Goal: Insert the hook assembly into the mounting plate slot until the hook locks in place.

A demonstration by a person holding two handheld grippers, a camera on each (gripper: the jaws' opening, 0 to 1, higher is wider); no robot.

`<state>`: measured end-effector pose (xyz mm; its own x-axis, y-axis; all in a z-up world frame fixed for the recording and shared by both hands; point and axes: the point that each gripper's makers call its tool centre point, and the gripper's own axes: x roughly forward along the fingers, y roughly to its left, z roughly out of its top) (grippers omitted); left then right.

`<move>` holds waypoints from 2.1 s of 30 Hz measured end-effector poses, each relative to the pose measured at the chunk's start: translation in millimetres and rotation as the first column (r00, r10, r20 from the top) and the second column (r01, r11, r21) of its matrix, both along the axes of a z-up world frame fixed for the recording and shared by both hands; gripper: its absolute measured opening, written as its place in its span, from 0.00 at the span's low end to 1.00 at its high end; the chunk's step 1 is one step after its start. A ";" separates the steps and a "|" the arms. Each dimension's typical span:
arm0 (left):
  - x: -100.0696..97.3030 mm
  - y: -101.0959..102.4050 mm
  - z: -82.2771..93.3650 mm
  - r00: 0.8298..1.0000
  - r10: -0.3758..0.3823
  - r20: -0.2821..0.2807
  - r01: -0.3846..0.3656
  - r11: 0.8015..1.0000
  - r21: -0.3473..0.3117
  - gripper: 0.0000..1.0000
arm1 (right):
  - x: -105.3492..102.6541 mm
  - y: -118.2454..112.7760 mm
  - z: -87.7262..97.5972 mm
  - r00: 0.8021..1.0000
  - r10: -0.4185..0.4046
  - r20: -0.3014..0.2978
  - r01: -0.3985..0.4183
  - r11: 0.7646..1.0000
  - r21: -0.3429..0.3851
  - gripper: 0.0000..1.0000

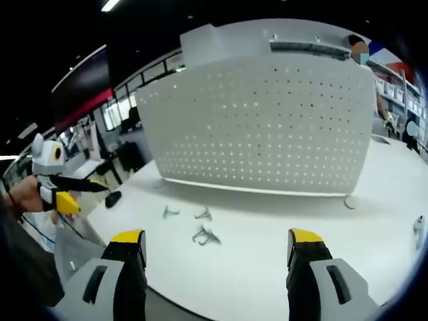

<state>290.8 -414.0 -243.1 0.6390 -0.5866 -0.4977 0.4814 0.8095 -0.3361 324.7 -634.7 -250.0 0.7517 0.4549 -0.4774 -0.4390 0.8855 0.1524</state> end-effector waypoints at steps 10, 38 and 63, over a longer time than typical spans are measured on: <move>-1.8 -1.4 -1.9 1.000 -0.004 -0.008 0.004 1.000 0.000 1.00 | -0.5 -1.0 -1.3 1.000 0.001 -0.006 0.000 1.000 0.004 0.87; -2.2 0.9 -10.3 0.999 0.001 -0.038 -0.001 1.000 -0.002 1.00 | -1.5 5.1 -13.4 0.999 0.016 -0.043 -0.016 1.000 0.006 0.83; -0.8 3.8 -14.4 0.998 0.014 -0.059 -0.014 1.000 -0.009 1.00 | 14.8 52.2 -52.3 0.982 0.155 -0.112 -0.160 0.986 -0.040 0.55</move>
<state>290.0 -410.2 -257.6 0.6167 -0.5827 -0.5294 0.4491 0.8126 -0.3714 339.4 -582.5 -302.3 0.6151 0.5378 -0.5765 -0.5569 0.8140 0.1652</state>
